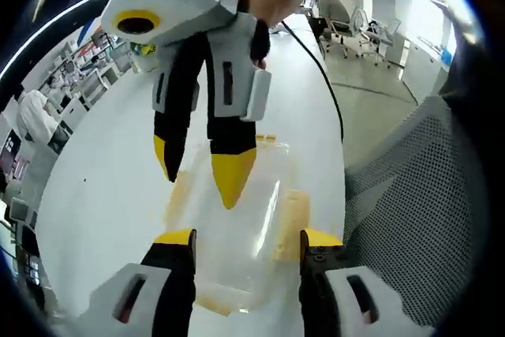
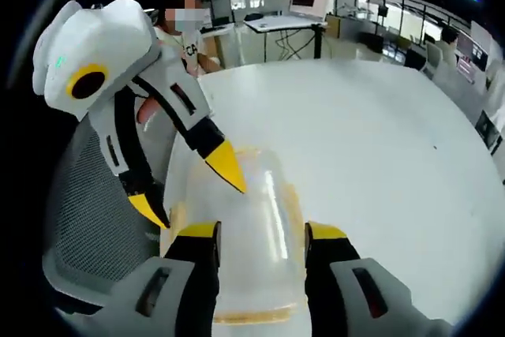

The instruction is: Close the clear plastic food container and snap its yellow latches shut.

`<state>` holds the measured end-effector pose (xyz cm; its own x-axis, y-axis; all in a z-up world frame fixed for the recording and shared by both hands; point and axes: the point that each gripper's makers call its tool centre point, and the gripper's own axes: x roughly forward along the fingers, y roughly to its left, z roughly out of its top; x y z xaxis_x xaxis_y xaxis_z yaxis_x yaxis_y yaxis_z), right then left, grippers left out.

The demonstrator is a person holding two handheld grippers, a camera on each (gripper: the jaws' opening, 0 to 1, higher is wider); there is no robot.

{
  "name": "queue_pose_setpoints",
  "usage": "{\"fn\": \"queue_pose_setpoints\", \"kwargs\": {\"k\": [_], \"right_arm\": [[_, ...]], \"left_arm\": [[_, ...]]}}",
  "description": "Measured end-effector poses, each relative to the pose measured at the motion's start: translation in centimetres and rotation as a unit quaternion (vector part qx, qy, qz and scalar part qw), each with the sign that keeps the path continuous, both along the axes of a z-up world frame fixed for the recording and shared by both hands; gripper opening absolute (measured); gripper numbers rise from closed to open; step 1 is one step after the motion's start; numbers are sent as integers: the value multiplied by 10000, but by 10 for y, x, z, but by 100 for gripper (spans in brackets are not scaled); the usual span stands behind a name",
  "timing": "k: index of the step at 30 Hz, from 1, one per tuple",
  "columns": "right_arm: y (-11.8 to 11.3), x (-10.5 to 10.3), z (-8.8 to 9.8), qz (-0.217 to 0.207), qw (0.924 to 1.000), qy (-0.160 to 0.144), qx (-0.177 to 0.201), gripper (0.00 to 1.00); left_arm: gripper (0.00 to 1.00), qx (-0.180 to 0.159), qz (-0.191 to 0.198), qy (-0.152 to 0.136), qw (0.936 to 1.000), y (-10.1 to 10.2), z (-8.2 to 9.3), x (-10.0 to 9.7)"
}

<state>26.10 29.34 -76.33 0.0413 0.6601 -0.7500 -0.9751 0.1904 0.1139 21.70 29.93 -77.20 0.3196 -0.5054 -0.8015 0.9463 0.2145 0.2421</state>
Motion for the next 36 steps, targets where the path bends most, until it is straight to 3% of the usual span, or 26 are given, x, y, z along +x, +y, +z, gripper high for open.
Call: {"fn": "queue_pose_setpoints", "kwargs": {"k": [8, 18, 21, 22, 36], "right_arm": [[1, 7, -2, 385, 9980, 375, -333, 42], [0, 10, -18, 750, 9924, 437, -873, 40], [2, 0, -16, 734, 9899, 922, -786, 33], [2, 6, -17, 773, 9909, 740, -819, 33], [3, 3, -19, 1200, 9793, 831, -1400, 30]], "left_arm": [[50, 120, -157, -20, 9998, -5, -5, 2], [47, 177, -256, -93, 9995, -8, -7, -1], [47, 221, -331, -198, 9990, -10, -9, -2], [47, 234, -342, -215, 9989, -11, -10, -2], [46, 466, -362, -251, 9979, -11, -11, 1]]}}
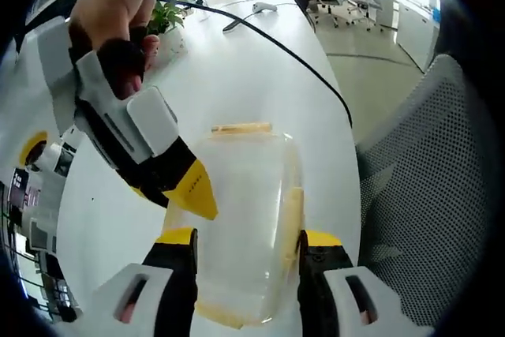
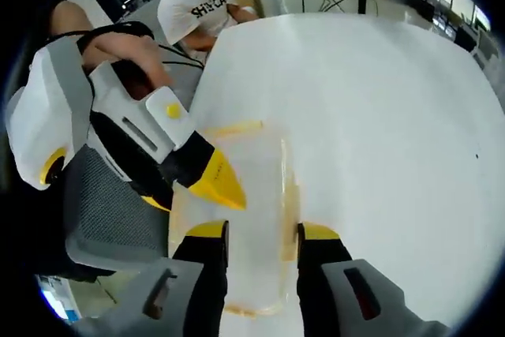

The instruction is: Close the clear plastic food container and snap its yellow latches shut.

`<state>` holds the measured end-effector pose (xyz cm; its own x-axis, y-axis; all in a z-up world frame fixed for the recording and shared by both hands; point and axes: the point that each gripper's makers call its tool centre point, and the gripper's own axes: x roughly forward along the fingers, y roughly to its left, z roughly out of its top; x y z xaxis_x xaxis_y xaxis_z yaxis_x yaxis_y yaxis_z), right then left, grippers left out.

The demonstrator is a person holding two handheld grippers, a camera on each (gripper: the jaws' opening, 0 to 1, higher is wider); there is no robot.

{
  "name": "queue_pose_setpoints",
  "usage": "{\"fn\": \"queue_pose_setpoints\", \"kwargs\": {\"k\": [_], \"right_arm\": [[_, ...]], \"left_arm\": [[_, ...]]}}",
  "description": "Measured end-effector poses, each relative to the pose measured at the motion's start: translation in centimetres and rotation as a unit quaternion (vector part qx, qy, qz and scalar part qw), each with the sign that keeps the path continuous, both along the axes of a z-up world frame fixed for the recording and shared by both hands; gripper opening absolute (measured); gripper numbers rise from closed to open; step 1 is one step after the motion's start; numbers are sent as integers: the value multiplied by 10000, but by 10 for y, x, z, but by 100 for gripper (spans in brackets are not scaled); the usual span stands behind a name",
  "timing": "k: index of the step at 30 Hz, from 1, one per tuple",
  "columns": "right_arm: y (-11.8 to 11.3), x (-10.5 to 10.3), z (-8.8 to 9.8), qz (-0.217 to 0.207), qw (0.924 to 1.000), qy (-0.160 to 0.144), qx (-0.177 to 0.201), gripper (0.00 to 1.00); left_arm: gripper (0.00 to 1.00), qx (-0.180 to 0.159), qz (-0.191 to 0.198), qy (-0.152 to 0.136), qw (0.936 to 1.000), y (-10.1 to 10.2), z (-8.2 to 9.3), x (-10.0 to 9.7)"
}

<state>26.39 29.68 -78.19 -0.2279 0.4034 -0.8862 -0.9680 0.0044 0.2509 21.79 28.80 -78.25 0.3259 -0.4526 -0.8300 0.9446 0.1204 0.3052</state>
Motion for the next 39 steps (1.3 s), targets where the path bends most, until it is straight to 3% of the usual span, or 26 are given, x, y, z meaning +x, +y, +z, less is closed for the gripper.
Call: {"fn": "queue_pose_setpoints", "kwargs": {"k": [5, 6, 9, 10, 11, 19, 25, 32, 39], "right_arm": [[-2, 2, -1, 58, 9999, 106, 8, 29], [-3, -5, 0, 176, 9994, 282, -53, 27], [3, -1, 2, 223, 9995, 218, -94, 27], [2, -3, 2, 239, 9992, 275, -167, 27], [3, -1, 1, 228, 9993, 231, -195, 27], [0, -1, -1, 198, 9991, 200, -306, 29], [-3, 1, -2, 143, 9994, 251, -164, 29], [-2, 0, -1, 187, 9996, 160, -152, 29], [-1, -3, 3, 319, 9991, -254, -107, 29]], "left_arm": [[45, 15, 7, -32, 10000, 0, -1, 1], [45, 23, 17, -29, 10000, 0, -1, 1], [44, 147, 30, -52, 9999, 0, -1, 1], [43, 274, -135, -277, 9992, 0, 0, 6], [43, 120, -65, -91, 9999, -7, -2, 0], [43, 170, 51, -67, 9998, -2, -2, 1], [44, 340, 80, -77, 9994, -1, -2, 1], [44, 283, 99, -128, 9995, -1, -2, 1], [44, 308, 61, -135, 9994, -1, -2, 1]]}}
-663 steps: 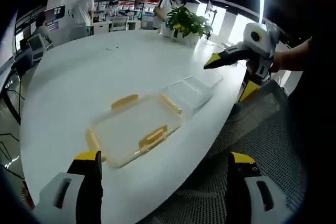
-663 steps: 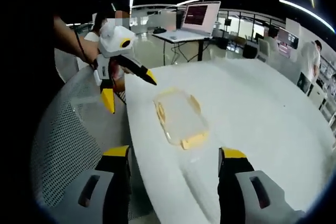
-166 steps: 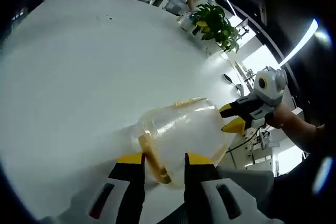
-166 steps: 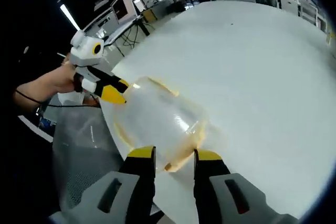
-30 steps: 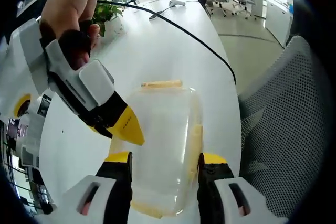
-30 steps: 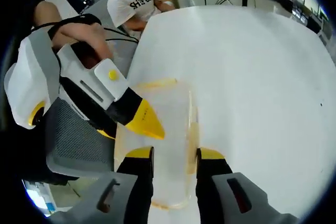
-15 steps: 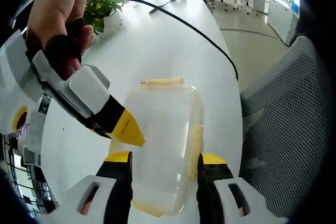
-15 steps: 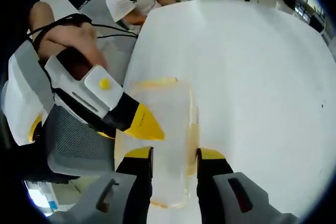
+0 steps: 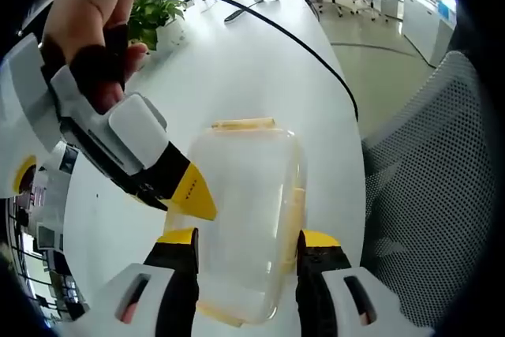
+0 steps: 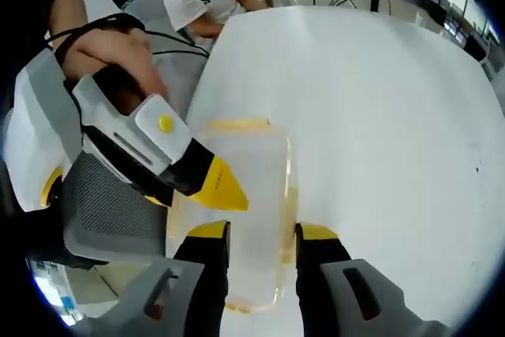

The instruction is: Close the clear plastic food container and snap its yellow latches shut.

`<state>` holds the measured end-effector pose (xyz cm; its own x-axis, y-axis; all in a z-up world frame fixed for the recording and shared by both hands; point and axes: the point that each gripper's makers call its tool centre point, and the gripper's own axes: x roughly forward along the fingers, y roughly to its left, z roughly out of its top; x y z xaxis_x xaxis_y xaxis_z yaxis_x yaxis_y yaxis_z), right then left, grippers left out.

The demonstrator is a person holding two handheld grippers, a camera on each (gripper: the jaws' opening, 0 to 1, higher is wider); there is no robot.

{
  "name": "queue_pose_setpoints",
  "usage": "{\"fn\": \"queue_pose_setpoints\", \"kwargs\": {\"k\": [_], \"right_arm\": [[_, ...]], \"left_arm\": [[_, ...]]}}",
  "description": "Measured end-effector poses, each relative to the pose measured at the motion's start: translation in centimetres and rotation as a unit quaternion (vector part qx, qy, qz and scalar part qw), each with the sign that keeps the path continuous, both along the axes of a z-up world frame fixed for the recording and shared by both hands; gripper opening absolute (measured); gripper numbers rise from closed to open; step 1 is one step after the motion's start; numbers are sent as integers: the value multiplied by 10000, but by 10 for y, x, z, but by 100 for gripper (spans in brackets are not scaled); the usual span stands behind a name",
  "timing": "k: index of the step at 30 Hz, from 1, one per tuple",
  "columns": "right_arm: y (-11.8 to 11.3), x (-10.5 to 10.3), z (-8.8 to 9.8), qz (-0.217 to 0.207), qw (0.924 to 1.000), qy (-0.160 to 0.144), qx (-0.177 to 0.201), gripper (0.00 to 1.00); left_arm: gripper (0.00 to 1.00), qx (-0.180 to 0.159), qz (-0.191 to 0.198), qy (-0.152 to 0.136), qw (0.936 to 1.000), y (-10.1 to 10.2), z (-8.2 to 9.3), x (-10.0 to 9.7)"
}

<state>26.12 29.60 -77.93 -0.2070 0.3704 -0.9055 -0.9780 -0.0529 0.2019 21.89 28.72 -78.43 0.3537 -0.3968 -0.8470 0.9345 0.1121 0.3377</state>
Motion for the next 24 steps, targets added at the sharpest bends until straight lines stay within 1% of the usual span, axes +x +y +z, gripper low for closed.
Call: {"fn": "queue_pose_setpoints", "kwargs": {"k": [2, 3, 4, 6, 7, 9, 10, 12, 13, 14, 15, 16, 18, 20, 21, 22, 24], "right_arm": [[-1, 2, 0, -182, 9997, -69, 138, 29], [-1, 3, 1, -338, 9991, -119, 246, 29], [-2, 3, 2, -372, 9985, -186, 342, 29], [-2, 5, 4, -516, 9960, -396, 614, 28], [-4, 9, 6, -657, 9935, -577, 734, 26], [-9, 11, 7, -816, 9909, -707, 805, 22], [-12, 11, 7, -858, 9901, -749, 824, 22], [-12, 13, 10, -1059, 9851, -855, 1053, 29], [-13, 12, 12, -1169, 9830, -825, 1152, 32], [-16, 10, 13, -1308, 9815, -756, 1172, 35], [-19, 9, 14, -1345, 9809, -775, 1170, 37], [-21, 8, 17, -1358, 9796, -875, 1197, 37], [-25, 3, 17, -1435, 9789, -839, 1188, 40], [-26, -3, 17, -1428, 9792, -817, 1190, 44], [-26, -8, 17, -1394, 9798, -809, 1186, 45], [-27, -10, 16, -1378, 9803, -796, 1172, 46], [-27, -15, 15, -1373, 9804, -799, 1165, 55]], "left_arm": [[44, 25, -7, 33, 10000, 0, 0, 0], [44, 51, -10, 67, 10000, 0, 1, 1], [44, 68, -10, 99, 9999, 0, 1, 1], [44, 89, -11, 153, 9998, 0, 2, 1], [44, 101, -21, 193, 9998, 0, 2, 1], [44, 98, -46, 279, 9996, 1, 3, 1], [44, 92, -48, 307, 9995, 1, 3, 1], [44, 86, -52, 409, 9991, 1, 4, 1], [44, 79, -39, 467, 9989, 0, 4, 1], [45, 82, -35, 537, 9985, 0, 5, 1], [47, 91, -48, 592, 9982, 0, 5, 0], [49, 117, -91, 664, 9977, 0, 4, -3], [55, 199, -232, 768, 9966, 0, 3, -9], [55, 231, -339, 710, 9966, 2, 2, -9], [56, 283, -475, 708, 9960, 3, 2, -10], [56, 261, -455, 736, 9959, 3, 3, -10], [56, 184, -347, 798, 9960, 2, 4, -9]]}}
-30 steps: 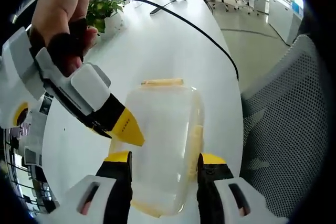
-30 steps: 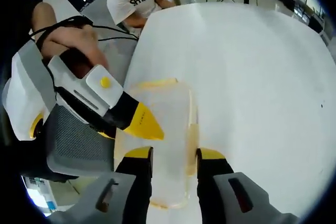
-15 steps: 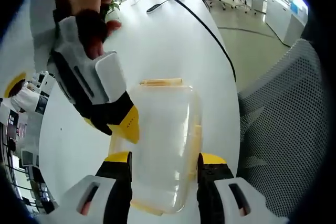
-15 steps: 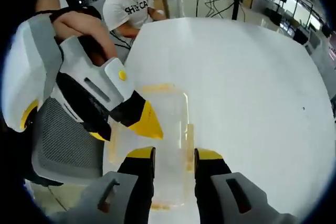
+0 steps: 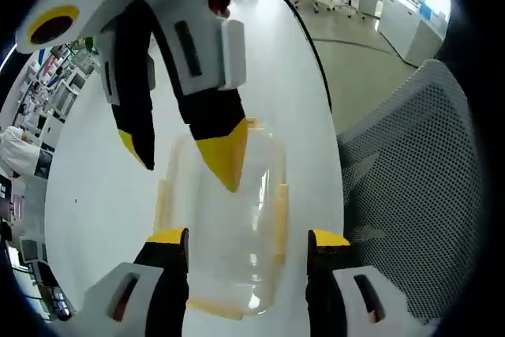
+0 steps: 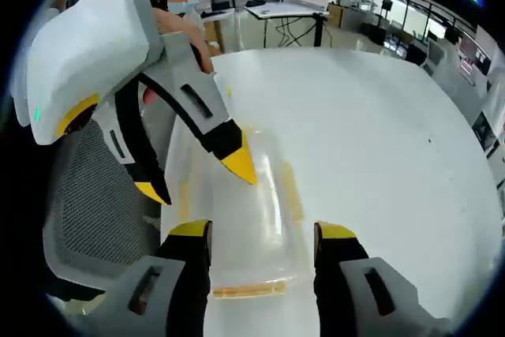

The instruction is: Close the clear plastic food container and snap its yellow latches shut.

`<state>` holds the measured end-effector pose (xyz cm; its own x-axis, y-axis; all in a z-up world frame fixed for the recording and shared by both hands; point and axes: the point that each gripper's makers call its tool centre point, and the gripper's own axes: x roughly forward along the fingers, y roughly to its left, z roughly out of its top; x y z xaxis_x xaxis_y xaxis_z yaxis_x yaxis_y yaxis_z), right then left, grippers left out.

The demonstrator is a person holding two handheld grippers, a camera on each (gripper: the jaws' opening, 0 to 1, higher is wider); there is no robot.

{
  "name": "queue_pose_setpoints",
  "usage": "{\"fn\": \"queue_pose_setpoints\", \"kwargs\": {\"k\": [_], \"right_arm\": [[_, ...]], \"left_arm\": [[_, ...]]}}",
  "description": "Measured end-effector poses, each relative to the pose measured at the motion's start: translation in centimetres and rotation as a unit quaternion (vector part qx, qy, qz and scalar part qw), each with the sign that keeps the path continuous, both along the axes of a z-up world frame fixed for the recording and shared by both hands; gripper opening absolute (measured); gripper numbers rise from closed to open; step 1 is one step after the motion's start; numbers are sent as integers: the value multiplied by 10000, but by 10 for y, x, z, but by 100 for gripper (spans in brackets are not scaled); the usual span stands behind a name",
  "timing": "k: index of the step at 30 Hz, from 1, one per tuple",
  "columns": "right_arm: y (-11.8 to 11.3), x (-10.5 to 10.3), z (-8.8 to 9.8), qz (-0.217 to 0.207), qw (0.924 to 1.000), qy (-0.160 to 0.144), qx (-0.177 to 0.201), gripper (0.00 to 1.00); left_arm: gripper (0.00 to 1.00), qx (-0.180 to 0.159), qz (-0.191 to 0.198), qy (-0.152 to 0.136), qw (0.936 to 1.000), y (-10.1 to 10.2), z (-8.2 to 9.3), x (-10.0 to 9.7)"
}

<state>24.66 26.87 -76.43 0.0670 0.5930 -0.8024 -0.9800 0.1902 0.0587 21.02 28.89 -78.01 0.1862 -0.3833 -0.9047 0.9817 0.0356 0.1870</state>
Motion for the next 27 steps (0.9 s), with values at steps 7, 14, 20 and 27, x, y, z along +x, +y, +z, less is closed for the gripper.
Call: {"fn": "queue_pose_setpoints", "kwargs": {"k": [7, 14, 20, 27], "right_arm": [[-5, -6, -4, 83, 9997, -177, -113, 75], [-8, -15, -10, 401, 9977, -445, -318, 92], [-13, -21, -17, 606, 9948, -611, -550, 97], [-18, -18, -23, 542, 9933, -635, -803, 95]], "left_arm": [[73, 90, 95, -86, 9999, 3, -4, -1], [99, 16, 148, 202, 9997, 4, -4, -2], [99, 186, 288, 300, 9990, 14, -4, 7], [99, 579, 202, 167, 9980, 30, -8, 21]]}}
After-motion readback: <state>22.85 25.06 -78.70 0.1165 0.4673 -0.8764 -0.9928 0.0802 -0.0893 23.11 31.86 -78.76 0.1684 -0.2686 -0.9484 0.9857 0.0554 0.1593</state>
